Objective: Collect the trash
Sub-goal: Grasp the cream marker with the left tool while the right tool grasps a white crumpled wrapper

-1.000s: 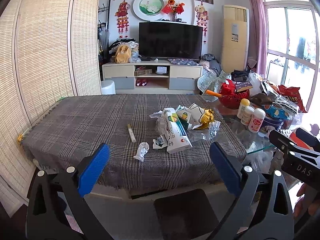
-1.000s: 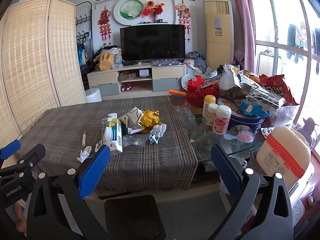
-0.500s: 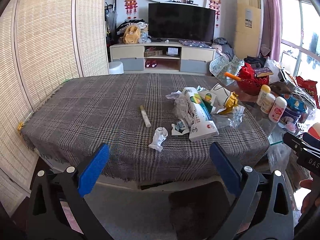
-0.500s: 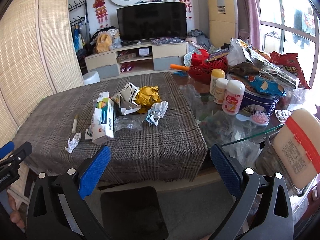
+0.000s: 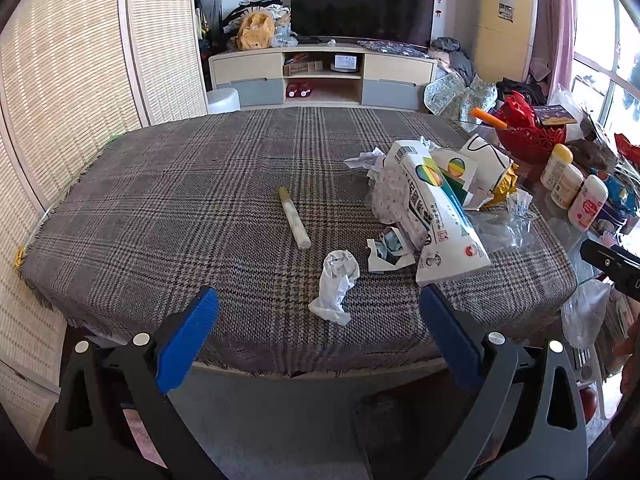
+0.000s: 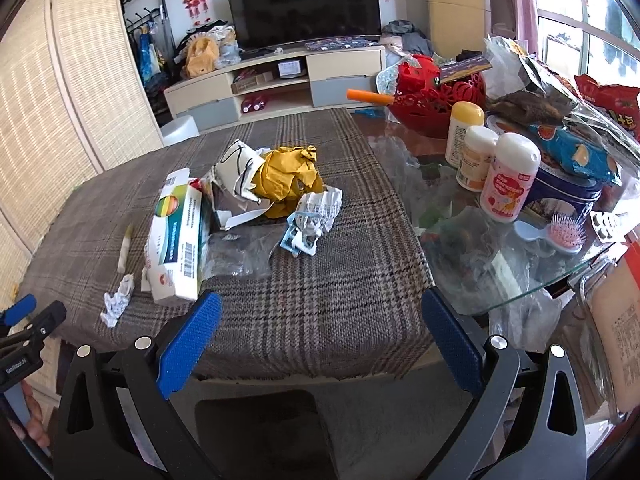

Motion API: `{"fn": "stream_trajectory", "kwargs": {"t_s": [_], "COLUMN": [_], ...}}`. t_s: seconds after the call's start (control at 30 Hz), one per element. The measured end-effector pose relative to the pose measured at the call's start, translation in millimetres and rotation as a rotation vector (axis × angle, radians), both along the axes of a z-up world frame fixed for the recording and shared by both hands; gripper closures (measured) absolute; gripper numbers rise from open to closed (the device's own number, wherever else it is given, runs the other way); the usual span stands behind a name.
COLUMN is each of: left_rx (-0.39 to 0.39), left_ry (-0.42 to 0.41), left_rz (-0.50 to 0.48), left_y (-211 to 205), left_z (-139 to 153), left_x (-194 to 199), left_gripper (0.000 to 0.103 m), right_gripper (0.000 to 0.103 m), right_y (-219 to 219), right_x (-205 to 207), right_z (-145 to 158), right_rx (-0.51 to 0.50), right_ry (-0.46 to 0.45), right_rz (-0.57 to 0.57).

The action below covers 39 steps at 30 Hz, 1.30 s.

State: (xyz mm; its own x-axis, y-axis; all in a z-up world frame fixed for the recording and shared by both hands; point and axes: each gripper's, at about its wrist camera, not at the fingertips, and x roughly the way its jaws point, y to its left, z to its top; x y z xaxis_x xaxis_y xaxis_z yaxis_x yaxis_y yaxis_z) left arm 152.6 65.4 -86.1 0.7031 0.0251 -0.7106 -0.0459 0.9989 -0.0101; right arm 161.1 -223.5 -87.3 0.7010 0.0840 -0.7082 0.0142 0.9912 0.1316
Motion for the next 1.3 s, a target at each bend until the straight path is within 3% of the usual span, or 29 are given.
{"fn": "stream_trajectory", "kwargs": {"t_s": [0.17, 0.3, 0.43, 0.57, 0.73, 1.0, 1.07, 1.2, 1.3], "left_rx": [-0.023, -0.079, -0.080, -0.073, -0.090, -0.124, -0.127, -0.124, -0.125], "left_ry": [0.029, 0.036, 0.107, 0.190, 0.223, 0.255, 0.262, 0.261, 0.263], "left_rz": [0.029, 0.040, 0.069, 0.057, 0.056, 0.046, 0.045, 0.043, 0.046], "left_y": [15, 35, 52, 52, 48, 50, 48, 46, 46], "left_z": [-8, -12, -21, -37, -55, -70, -73, -73, -74], "left_x": [48, 82, 114, 138, 149, 163, 165, 166, 167], "left_gripper": [0.008, 0.008, 0.010, 0.033, 0.046, 0.050, 0.055, 0.066, 0.083], "right_gripper": [0.003, 0.006, 0.013, 0.040, 0.057, 0.058, 0.058, 0.074, 0.085], "right_y": [0, -2, -6, -1, -2, -13, -12, -11, -12], "right_x": [40, 73, 102, 119, 127, 139, 140, 139, 139], "right_z": [6, 8, 5, -3, -15, -28, -30, -31, -33], "right_rx": [-0.032, 0.024, 0.080, 0.066, 0.113, 0.143, 0.148, 0.143, 0.136], "right_ry": [-0.013, -0.002, 0.064, 0.124, 0.176, 0.209, 0.215, 0.218, 0.222], "right_rz": [-0.004, -0.003, 0.013, 0.044, 0.059, 0.021, 0.029, 0.044, 0.048]}}
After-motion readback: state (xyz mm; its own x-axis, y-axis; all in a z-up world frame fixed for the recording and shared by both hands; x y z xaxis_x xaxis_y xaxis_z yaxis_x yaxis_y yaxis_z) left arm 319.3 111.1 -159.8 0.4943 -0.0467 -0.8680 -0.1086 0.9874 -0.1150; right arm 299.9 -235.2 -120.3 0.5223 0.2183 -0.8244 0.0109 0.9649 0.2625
